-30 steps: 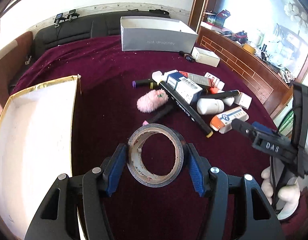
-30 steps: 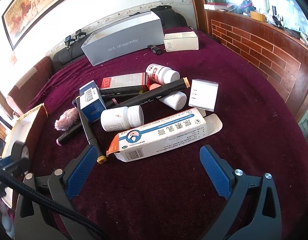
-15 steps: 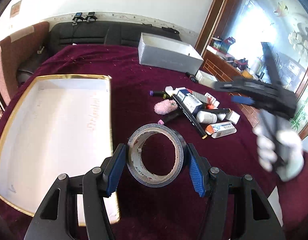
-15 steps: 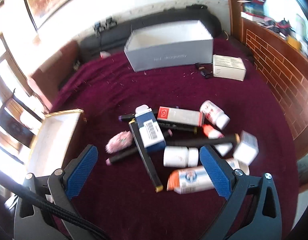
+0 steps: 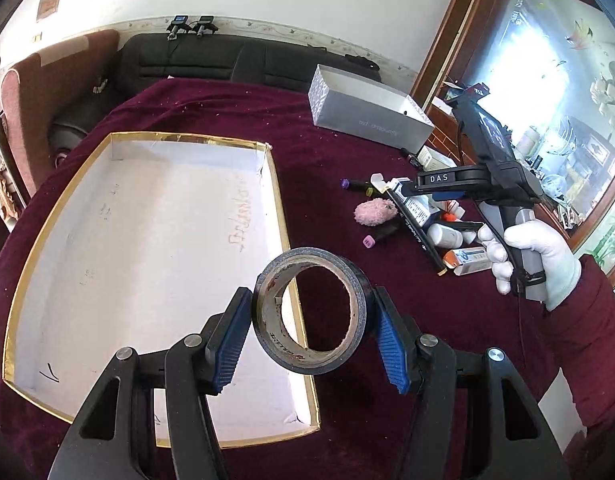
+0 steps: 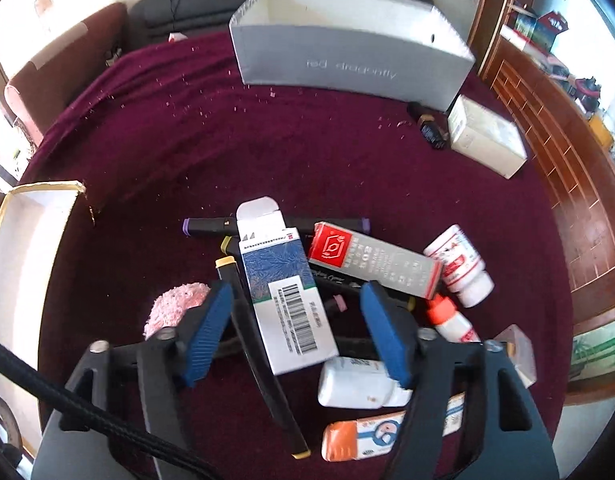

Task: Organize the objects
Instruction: 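Grasp the blue barcode medicine box with the right gripper while left holds tape, then carry tape and blue box into the gold-rimmed tray and open both grippers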

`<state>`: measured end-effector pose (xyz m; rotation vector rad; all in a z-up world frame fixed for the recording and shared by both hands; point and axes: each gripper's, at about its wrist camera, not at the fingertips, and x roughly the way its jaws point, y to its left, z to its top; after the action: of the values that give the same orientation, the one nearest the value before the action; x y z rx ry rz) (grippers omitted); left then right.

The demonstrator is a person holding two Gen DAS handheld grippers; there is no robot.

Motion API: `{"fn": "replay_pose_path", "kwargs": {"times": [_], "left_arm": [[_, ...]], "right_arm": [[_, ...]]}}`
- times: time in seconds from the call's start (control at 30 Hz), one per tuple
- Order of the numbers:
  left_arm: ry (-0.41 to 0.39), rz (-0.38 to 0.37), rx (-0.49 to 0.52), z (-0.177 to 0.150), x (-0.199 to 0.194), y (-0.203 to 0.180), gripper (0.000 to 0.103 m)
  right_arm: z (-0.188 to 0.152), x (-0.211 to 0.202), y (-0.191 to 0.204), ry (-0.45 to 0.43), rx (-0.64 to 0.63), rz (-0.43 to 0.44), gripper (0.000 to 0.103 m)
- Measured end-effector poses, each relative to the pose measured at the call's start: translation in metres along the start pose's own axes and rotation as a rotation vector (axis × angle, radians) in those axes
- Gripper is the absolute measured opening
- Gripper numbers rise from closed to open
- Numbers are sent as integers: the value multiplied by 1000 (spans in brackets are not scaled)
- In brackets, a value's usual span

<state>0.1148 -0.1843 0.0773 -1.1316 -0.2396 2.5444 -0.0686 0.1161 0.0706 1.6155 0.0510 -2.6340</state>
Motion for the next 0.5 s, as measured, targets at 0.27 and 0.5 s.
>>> {"fn": "replay_pose_path", "kwargs": {"times": [0.27,0.5], "left_arm": [[7,20,-2,0,3,1,54],[-4,37,18,-4,-7,-9,54]], "right_arm": [[-6,9,-3,16,51,57,31],[-19,-26,-6,-53,87,108,31]]}}
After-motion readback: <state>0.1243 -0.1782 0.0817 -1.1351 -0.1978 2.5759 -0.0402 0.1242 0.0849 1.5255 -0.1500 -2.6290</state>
